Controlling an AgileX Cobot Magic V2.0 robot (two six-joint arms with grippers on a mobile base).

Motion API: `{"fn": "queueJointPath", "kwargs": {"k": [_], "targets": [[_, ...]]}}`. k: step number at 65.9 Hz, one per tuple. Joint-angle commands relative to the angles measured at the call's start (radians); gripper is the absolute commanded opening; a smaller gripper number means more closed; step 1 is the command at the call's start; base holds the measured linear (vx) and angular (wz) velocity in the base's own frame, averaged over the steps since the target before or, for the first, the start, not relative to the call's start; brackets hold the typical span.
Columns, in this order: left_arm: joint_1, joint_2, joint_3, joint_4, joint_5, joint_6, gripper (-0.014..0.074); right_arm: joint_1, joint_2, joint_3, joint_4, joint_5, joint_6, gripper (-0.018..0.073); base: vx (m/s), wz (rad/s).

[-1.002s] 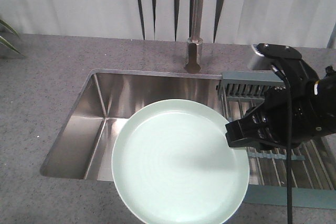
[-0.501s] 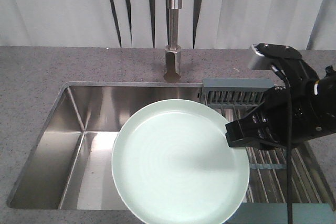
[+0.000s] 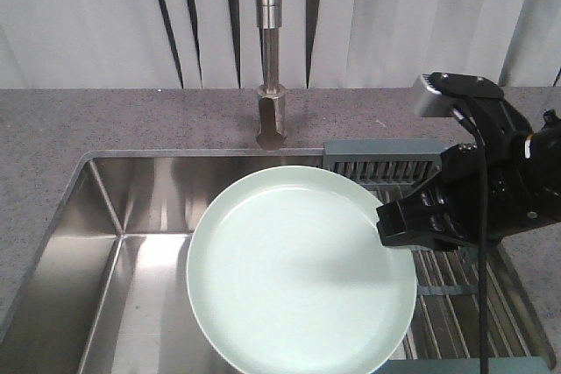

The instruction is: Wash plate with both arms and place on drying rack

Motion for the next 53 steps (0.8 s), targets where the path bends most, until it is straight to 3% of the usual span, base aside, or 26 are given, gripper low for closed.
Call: {"fn": "queueJointPath", "kwargs": {"k": [1,53], "targets": [[-0.006,-0.012,-0.028,-0.008,-0.077,0.0,-0.0007,-0.001,-0.028,-0.026,0.029,-0.032,-0.004,-0.0009,0.03,-0.04],[-0.006,-0.012,-0.028,-0.008,-0.077,0.0,-0.0007,-0.001,-0.028,-0.026,0.029,-0.032,-0.004,-0.0009,0.0,-0.01]]}}
